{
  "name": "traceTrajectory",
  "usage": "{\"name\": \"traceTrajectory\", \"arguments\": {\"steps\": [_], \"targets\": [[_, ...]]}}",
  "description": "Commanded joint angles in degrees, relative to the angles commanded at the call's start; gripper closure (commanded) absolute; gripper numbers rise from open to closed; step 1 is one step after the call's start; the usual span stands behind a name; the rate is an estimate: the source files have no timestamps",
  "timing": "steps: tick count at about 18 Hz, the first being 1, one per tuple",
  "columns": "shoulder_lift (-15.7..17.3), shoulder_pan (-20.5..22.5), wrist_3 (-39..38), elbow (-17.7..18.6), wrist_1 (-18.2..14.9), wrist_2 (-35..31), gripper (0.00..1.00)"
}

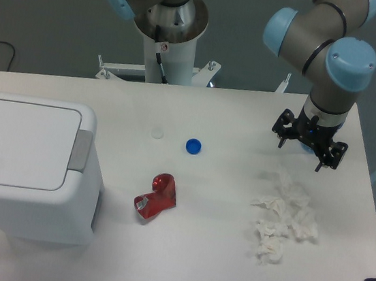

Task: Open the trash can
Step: 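Move the gripper away from the tissues toward the table center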

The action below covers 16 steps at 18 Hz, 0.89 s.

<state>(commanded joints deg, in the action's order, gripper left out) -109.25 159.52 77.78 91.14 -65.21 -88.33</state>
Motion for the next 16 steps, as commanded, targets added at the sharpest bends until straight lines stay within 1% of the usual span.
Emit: {"name": "traceTrajectory", "arguments": {"steps": [4,8,10,11,14,16], "targets": [[0.17,0.35,-0.26,0.0,-0.18,0.7,0.0],[0.35,-0.35,-0.44,2.46,0.52,0.79,0.0],[0.61,-0.79,-0.61,2.99,0.35,1.66,0.0],[1.22,-0.97,-2.18,3.34,0.26,2.89,0.0],[4.21,-2.55,-11.31,5.27,-0.26,1.85,0.0],[5.53,-5.43,-14.93,5.71,-0.61,1.85,0.0]]}}
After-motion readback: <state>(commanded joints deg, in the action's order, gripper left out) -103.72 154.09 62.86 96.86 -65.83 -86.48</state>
